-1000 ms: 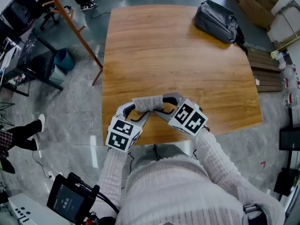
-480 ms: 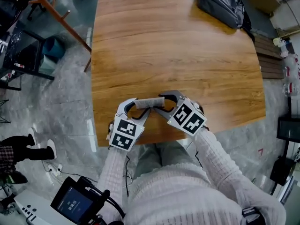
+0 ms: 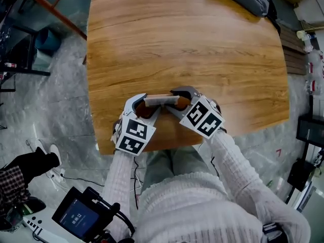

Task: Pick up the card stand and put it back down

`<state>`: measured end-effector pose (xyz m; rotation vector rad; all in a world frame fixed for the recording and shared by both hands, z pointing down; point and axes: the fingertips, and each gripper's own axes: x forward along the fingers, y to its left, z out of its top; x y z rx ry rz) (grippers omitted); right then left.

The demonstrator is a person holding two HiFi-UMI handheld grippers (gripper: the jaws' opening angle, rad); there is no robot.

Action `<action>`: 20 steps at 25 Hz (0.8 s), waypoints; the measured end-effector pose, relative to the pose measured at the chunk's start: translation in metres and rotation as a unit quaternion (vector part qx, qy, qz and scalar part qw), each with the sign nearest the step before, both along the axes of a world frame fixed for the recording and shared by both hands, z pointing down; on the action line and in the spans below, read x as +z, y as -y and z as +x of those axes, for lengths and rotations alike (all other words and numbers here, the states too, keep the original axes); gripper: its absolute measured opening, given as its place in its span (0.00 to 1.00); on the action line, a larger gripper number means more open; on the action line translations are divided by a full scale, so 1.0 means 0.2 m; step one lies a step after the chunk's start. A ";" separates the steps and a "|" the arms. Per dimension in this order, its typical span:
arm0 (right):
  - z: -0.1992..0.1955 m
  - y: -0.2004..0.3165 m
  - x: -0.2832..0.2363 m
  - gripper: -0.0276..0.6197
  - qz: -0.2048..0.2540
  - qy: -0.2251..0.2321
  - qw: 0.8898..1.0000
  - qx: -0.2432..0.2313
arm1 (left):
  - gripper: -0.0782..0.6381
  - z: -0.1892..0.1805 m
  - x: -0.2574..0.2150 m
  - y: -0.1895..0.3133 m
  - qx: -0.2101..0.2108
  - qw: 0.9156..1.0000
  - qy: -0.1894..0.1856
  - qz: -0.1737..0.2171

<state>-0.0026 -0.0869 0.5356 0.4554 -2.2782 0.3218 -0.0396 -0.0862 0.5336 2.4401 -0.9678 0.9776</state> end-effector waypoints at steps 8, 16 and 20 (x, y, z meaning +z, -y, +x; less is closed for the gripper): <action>0.01 0.03 0.04 0.33 -0.018 0.002 1.000 0.014 | 0.43 0.01 0.03 0.04 0.004 1.000 -0.010 -0.003; 0.01 0.04 0.04 0.34 -0.019 0.024 0.999 0.026 | 0.43 0.00 0.03 0.04 0.007 1.000 -0.018 0.002; 0.02 0.04 0.05 0.42 -0.009 0.015 0.999 0.034 | 0.43 0.00 0.03 0.05 0.001 1.000 -0.022 0.003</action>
